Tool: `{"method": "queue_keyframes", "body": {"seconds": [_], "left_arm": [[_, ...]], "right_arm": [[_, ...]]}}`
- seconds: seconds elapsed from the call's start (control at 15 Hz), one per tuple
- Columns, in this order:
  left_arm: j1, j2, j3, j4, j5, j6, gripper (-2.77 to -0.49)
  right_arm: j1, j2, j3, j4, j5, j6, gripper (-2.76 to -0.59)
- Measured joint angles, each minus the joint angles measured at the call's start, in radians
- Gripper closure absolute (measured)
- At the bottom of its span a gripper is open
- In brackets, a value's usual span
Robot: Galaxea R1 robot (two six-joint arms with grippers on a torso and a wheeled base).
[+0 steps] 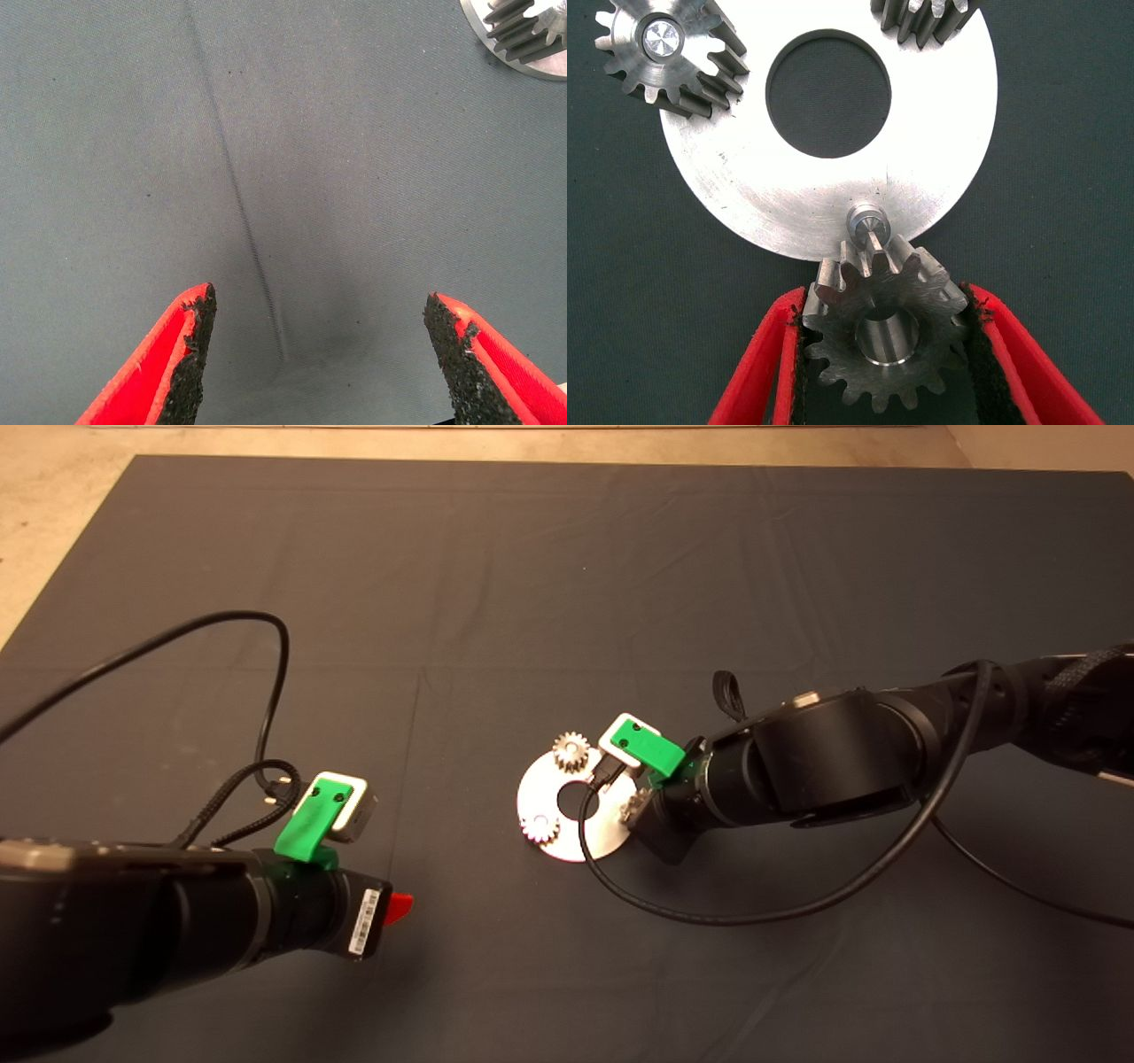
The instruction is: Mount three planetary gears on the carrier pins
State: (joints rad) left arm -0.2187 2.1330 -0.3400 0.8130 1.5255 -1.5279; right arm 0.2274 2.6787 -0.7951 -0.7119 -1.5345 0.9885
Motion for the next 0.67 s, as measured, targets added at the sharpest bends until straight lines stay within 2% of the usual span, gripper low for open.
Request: {"method": "queue_keyframes", "body": {"seconds": [0.67], "left_arm": [[0.000, 0.000, 0.000, 0.000, 0.000, 0.000, -1.64]], "right_arm": [[0.000, 0.005, 0.000, -0.001, 0.000, 0.000, -0.97]]}}
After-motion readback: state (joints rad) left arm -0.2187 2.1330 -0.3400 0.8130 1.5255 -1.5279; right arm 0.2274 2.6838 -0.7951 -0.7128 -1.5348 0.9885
